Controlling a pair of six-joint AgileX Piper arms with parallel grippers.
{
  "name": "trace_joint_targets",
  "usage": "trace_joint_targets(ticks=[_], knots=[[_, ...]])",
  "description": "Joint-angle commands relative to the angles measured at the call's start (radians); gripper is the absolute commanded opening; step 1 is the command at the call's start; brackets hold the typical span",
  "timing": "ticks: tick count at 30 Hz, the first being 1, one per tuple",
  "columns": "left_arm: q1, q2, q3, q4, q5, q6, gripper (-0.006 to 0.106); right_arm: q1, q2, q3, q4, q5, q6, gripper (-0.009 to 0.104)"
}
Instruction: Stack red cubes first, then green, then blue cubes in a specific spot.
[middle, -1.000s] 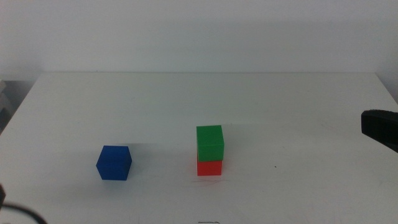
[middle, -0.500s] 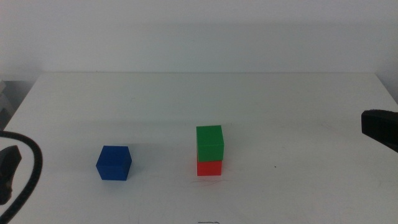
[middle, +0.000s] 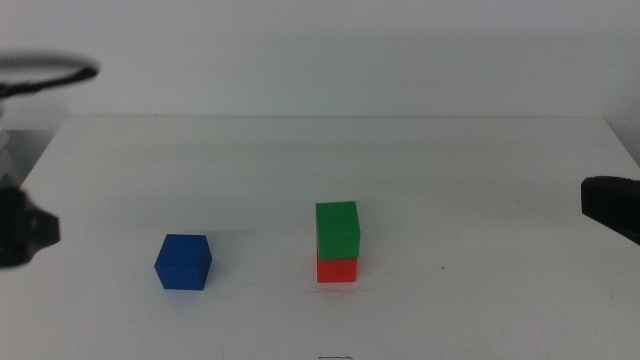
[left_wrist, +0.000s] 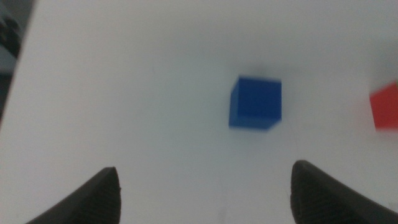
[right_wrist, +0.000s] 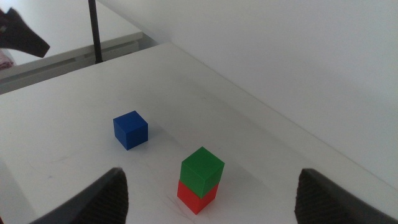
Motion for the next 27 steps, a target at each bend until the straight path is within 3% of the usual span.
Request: trace_joint_targets(ticks=[1, 4, 7, 14, 16, 27], knots=[[-0.002, 0.105, -0.127, -0.042, 0.075, 0.028, 0.094, -0.009, 0.004, -0.025, 0.007, -0.073, -0.007, 0.086], [-0.011, 0.232, -0.228, -0.089, 0.175, 0.064, 0.094, -0.009, 0.004, -0.025, 0.007, -0.073, -0.007, 0.086], [-0.068, 0.340, -0.317, -0.074, 0.216, 0.055, 0.094, -0.009, 0.004, -0.025, 0.007, -0.073, -0.007, 0.086], [-0.264, 0.552, -0.479, 0.141, 0.222, -0.133, 0.094, -0.009, 0.004, -0.025, 0.007, -0.073, -0.007, 0.086], [-0.292, 0.595, -0.507, 0.168, 0.236, -0.142, 0.094, -0.009, 0.004, -0.025, 0.007, -0.073, -0.007, 0.086], [-0.306, 0.806, -0.512, 0.142, 0.135, -0.142, 0.094, -0.009, 0.004, -0.025, 0.007, -0.073, -0.007, 0.086]])
